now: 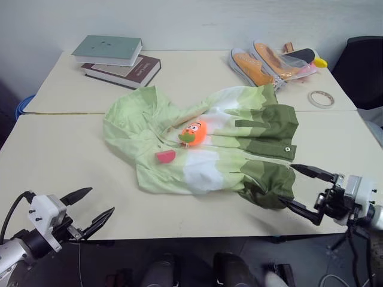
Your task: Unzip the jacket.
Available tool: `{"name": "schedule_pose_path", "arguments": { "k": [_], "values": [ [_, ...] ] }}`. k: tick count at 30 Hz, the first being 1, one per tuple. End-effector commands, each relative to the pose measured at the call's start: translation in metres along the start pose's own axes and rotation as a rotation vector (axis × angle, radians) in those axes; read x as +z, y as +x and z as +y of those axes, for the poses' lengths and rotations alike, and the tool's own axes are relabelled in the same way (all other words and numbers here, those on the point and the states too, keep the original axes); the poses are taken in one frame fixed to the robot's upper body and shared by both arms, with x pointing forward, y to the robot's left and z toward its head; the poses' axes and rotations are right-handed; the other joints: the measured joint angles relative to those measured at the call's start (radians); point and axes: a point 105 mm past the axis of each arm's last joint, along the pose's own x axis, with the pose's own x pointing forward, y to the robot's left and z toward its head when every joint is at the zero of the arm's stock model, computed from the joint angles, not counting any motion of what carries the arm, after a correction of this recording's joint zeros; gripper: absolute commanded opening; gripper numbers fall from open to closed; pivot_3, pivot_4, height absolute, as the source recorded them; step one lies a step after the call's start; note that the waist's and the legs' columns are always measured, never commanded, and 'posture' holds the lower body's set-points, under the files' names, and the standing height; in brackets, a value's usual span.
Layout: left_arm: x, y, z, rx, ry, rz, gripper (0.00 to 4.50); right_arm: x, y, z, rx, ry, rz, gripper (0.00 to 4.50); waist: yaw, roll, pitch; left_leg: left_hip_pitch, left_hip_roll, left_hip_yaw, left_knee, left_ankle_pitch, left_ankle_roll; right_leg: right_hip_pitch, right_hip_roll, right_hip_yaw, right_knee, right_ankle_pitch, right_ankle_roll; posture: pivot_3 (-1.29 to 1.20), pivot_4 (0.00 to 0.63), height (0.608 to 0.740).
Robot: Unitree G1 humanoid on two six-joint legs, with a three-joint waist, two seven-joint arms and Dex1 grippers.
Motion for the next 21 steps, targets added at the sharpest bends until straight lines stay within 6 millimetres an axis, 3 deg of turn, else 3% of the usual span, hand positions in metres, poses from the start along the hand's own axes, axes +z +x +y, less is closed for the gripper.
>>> {"name": "schedule_pose_path", "arguments": {
  "k": [1, 6, 11, 16, 19, 21],
  "values": [
    [0.007, 0.002, 0.002, 0.012, 0.029, -0.015, 4.50, 0.002, 0.007, 0.006, 0.059, -0.006, 0.013, 4.47, 0.003, 0.000, 0.000, 0.000, 0.000, 0.000, 0.000, 0.000, 0.000, 0.000, 0.000, 0.000, 0.000, 0.000, 0.000, 0.00, 0.150, 0.740],
    [0.006, 0.005, -0.002, 0.000, -0.018, -0.018, 4.50, -0.004, 0.012, 0.007, 0.070, 0.015, 0.004, 4.47, 0.003, 0.000, 0.000, -0.001, -0.001, 0.000, 0.000, -0.001, 0.003, 0.001, 0.000, 0.000, -0.001, 0.000, 0.000, 0.00, 0.150, 0.740],
    [0.019, 0.012, 0.012, 0.045, -0.083, -0.087, 4.50, -0.005, 0.019, 0.013, 0.095, 0.014, -0.013, 4.47, 0.001, 0.000, 0.000, 0.000, -0.001, 0.000, 0.000, 0.001, 0.006, 0.001, 0.000, -0.001, -0.001, 0.000, 0.000, 0.00, 0.150, 0.740],
    [0.024, 0.017, 0.005, -0.050, -0.045, -0.065, 4.50, 0.002, 0.029, 0.012, 0.058, 0.030, -0.069, 4.47, 0.001, -0.001, 0.000, 0.000, -0.001, 0.000, 0.001, 0.002, 0.005, 0.001, 0.000, -0.001, 0.001, 0.000, 0.000, 0.00, 0.150, 0.740],
    [0.033, 0.032, 0.000, -0.113, -0.034, -0.094, 4.50, 0.012, 0.037, 0.012, 0.046, 0.027, -0.120, 4.47, 0.001, 0.000, 0.000, 0.000, -0.001, 0.000, 0.001, 0.002, 0.003, 0.000, 0.000, -0.001, 0.002, 0.000, 0.000, 0.00, 0.150, 0.740],
    [0.040, 0.058, -0.002, -0.170, -0.006, -0.116, 4.50, 0.021, 0.045, 0.013, 0.048, 0.017, -0.165, 4.47, 0.006, 0.000, 0.000, 0.000, -0.001, 0.000, 0.001, 0.002, -0.001, 0.000, 0.000, -0.001, 0.003, 0.000, 0.000, 0.00, 0.150, 0.740]
  ]
}}
